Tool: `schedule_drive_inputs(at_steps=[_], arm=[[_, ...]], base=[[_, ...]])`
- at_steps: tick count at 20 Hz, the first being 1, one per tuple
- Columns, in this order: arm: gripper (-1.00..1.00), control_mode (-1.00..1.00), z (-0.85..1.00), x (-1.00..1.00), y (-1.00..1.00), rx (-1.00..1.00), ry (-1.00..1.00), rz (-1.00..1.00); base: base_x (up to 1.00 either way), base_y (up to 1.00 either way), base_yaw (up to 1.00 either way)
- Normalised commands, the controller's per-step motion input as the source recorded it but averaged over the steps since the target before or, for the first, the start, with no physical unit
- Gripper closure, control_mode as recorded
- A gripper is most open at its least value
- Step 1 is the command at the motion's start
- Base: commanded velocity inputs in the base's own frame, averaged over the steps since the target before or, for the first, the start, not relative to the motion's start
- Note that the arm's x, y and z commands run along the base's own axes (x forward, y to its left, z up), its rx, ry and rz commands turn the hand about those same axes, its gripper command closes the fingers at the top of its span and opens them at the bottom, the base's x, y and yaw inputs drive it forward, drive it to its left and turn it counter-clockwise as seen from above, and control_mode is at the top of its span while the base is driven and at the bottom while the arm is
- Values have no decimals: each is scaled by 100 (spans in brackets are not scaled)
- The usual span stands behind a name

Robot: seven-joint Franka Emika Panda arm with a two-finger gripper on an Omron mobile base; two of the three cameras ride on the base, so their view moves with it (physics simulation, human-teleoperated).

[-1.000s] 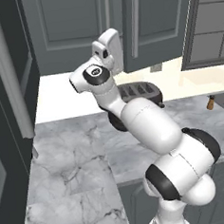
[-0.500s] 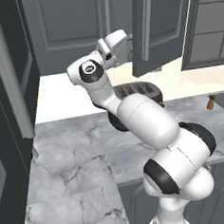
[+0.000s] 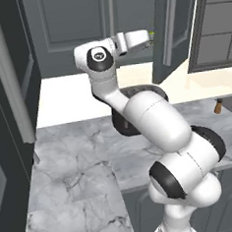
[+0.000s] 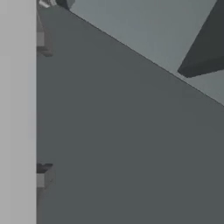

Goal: Pick the dish brush and dish brush from the cabinet and place them on the counter.

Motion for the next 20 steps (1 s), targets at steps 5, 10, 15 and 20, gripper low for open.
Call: schedule_drive_inputs(at_steps=[5,10,15,20], arm=[[-100,-100,0,-6,-77,12,-24,13],[-100,-100,0,0,-74,6,-16,19],[-100,-100,0,0,-71,5,-17,20],[-100,-100,0,0,-67,4,-15,21]], base=[[0,0,0],[0,0,0],[0,0,0],[0,0,0]])
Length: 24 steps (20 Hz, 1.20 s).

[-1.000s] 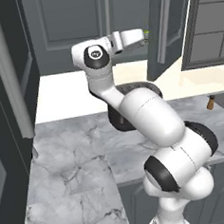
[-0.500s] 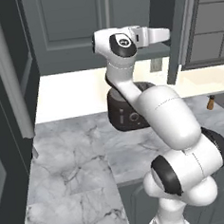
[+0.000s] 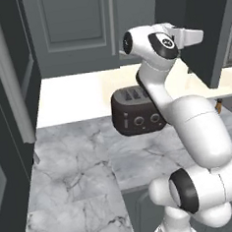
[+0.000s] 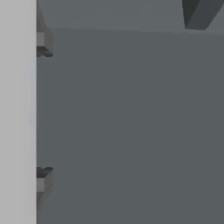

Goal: Pick the dish brush and dish brush from the cabinet and place them on the counter.

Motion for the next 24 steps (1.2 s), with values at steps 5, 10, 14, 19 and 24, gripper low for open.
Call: schedule_drive_inputs(at_steps=[5,10,14,19,24], arm=[[-100,-100,-8,8,-63,4,-9,19],[-100,-100,-12,10,-46,5,-6,16],[-100,-100,-9,12,-28,4,-2,11],[-100,-100,-10,4,8,2,0,6],[-100,-100,-21,-37,92,-9,0,8]], base=[[0,0,0],[0,0,0],[0,0,0],[0,0,0],[0,0,0]])
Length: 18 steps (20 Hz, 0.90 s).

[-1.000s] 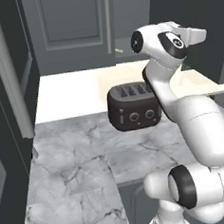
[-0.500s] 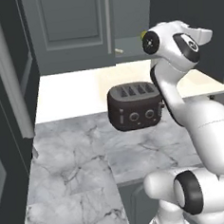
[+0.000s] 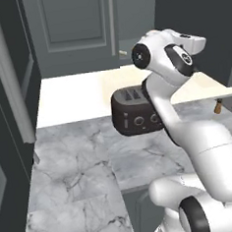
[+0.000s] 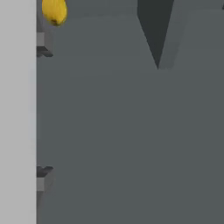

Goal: Pick the dish brush and dish brush from the cabinet and place them on the counter.

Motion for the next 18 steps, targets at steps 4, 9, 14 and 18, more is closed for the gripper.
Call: schedule_drive_inputs(at_steps=[4,9,14,18], arm=[[-100,-100,-29,-52,78,-9,0,20],[-100,-100,-17,-51,40,-1,4,26],[-100,-100,0,-29,14,10,17,28],[-100,-100,2,-1,7,16,33,32]], base=[[0,0,0],[0,0,0],[0,0,0],[0,0,0]])
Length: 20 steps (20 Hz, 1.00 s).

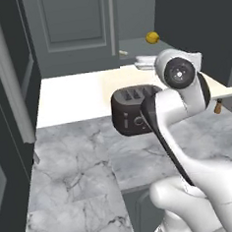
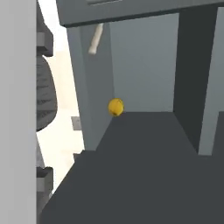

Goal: Pick the dish brush and dish brush from the cabinet and place them on the counter.

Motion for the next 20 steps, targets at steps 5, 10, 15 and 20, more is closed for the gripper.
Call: schedule_drive_inputs(at_steps=[5,10,15,20], arm=[[-100,-100,0,-2,20,10,38,28],[-100,-100,-6,-4,41,1,20,24],[-100,-100,0,2,52,0,-8,14],[-100,-100,0,3,43,0,-14,12]], base=[[0,0,0],[0,0,0],[0,0,0],[0,0,0]])
